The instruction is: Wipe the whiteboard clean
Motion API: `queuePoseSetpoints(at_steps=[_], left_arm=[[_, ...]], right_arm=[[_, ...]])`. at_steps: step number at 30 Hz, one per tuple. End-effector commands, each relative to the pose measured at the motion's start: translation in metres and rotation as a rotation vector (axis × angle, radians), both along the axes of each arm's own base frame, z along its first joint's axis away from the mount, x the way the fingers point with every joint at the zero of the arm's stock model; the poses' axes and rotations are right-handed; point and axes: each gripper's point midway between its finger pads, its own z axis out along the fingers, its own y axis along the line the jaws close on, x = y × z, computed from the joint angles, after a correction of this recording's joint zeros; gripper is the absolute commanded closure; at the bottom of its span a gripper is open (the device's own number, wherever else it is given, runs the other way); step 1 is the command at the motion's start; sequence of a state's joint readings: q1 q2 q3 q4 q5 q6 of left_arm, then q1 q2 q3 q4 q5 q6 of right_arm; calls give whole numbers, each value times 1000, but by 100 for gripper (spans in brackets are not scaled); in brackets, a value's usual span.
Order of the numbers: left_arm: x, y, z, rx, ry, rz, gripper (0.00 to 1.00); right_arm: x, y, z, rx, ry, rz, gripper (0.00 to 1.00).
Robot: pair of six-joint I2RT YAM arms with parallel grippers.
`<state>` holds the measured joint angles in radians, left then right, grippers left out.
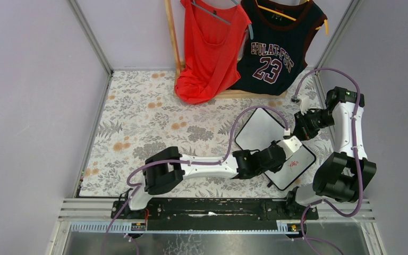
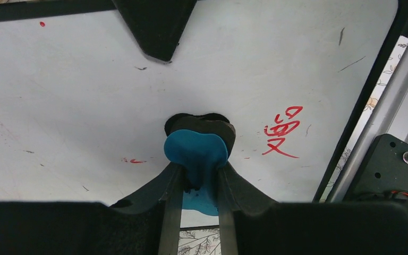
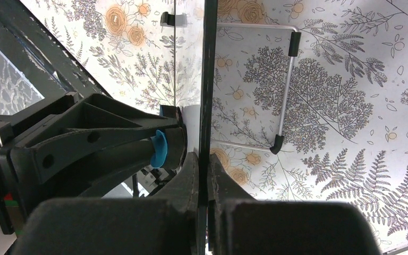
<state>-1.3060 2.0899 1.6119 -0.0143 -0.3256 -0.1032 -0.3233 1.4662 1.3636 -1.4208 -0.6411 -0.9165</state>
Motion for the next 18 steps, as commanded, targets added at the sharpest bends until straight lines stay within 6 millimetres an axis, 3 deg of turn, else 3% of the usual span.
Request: queuePoseSetpoints(at_steps=[1, 11, 15, 18], left_arm=[[36, 27, -18, 62, -29, 89, 100], [103, 86, -22, 96, -36, 249, 100], [117, 100, -18, 101, -40, 287, 100], [117, 98, -13, 87, -34, 279, 100]], right_arm=[[-25, -1, -14, -46, 87, 89, 100], [-25, -3, -13, -54, 83, 90, 100], [-25, -3, -14, -53, 84, 90, 100], [-25, -3, -14, -51, 86, 90, 100]])
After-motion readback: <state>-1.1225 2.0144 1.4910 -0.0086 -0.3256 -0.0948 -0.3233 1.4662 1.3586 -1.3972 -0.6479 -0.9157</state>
